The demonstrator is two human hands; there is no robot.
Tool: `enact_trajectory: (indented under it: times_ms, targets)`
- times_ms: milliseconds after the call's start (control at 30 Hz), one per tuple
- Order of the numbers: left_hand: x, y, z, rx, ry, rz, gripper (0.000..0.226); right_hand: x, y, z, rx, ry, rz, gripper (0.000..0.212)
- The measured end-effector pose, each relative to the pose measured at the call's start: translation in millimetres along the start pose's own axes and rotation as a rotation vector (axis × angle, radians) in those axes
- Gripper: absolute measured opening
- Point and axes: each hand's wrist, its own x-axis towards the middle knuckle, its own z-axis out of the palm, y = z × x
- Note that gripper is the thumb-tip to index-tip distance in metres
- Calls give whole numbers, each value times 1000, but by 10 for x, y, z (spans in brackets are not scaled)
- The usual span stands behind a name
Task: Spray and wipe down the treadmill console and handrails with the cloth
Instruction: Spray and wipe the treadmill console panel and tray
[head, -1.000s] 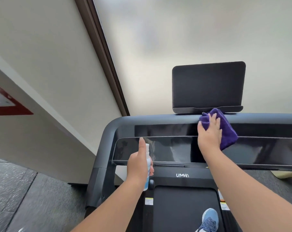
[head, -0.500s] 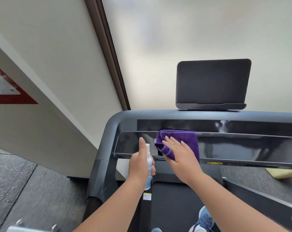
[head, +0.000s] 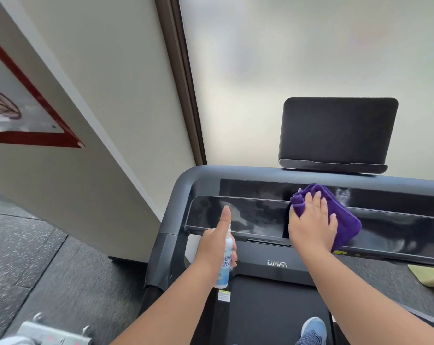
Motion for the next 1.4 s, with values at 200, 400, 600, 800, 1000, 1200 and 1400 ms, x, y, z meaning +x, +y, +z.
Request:
enact_trajectory:
  times_ms: [200, 400, 600, 800, 1000, 1200, 1400]
  targets:
    - [12, 142, -35, 66, 121, 29, 74, -64, 70, 57, -69, 21, -64, 71]
    - [-37, 196, 178, 234, 249, 107, 62, -111, 192, -7, -93, -14, -151, 67]
    - [-2, 341, 107, 112, 352, 151, 61, -162, 287, -24, -78, -16, -185, 65]
    - [16, 641, 94, -3, 385, 226, 57, -180, 310, -17, -60, -5, -194, 65]
    - [84, 715, 81, 17, 357, 253, 51, -228, 347, -6, -22, 22, -205, 64]
    - [118, 548, 22, -40, 297, 235, 78, -192, 171, -15, 416, 86, 52, 56]
    - [95, 300, -98, -104, 303, 177, 76, 87, -200, 41, 507, 110, 71, 63]
